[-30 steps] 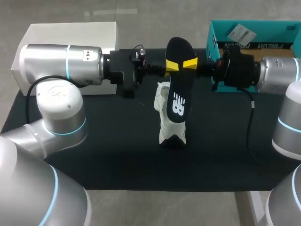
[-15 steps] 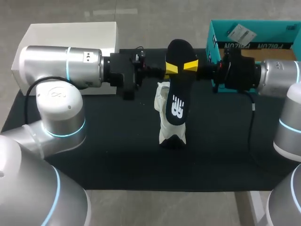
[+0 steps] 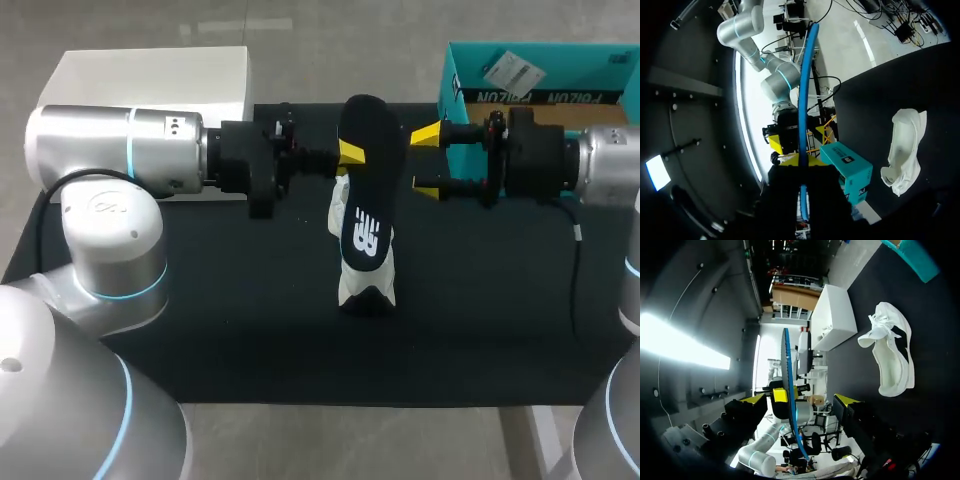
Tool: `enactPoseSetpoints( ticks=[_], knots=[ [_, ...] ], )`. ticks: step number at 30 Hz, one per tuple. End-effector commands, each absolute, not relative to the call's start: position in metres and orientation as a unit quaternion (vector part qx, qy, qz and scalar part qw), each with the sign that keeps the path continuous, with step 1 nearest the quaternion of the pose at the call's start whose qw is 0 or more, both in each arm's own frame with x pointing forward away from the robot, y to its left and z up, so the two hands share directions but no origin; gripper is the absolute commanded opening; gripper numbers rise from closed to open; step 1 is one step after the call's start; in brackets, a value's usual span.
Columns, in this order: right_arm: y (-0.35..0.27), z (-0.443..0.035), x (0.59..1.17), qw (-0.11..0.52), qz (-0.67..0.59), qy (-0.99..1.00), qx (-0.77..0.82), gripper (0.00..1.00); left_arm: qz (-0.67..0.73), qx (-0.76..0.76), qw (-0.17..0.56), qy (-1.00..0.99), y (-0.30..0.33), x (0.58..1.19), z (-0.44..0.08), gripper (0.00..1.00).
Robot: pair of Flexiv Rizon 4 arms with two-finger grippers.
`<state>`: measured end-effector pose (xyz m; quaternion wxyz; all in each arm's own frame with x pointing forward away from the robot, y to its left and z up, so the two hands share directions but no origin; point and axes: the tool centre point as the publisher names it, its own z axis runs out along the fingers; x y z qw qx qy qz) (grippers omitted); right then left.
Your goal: Take the shoe out of the shoebox, open the shoe tongue, remove and reinsert the insole, then place the shoe into the shoebox
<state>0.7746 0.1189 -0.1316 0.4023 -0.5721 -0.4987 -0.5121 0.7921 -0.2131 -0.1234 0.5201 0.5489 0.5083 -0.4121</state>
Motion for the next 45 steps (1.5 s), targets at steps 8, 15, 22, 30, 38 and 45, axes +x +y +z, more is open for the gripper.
enactPoseSetpoints(
  ticks=[8,15,22,30,38,45],
  knots=[
    [0.076,-0.138,0.758,0.397,-0.354,-0.574,-0.622,1.0,-0.427,0.521,0.514,0.531,-0.198,0.779,-0.127,0.0],
    [0.076,-0.138,0.758,0.397,-0.354,-0.574,-0.622,1.0,-0.441,0.459,0.528,0.562,-0.195,0.771,-0.127,0.0],
    [0.076,-0.138,0.758,0.397,-0.354,-0.574,-0.622,1.0,-0.453,0.433,0.534,0.567,-0.2,0.761,-0.124,0.0],
    [0.05,-0.182,0.755,0.346,-0.257,-0.593,-0.68,1.0,-0.458,0.448,0.522,0.563,-0.198,0.758,-0.12,0.0],
    [-0.009,-0.179,0.743,0.282,-0.288,-0.589,-0.7,1.0,-0.468,0.443,0.508,0.572,-0.191,0.752,-0.126,0.0],
    [-0.043,-0.157,0.739,0.228,-0.32,-0.563,-0.727,1.0,-0.469,0.438,0.503,0.578,-0.187,0.749,-0.13,0.0]
  ],
)
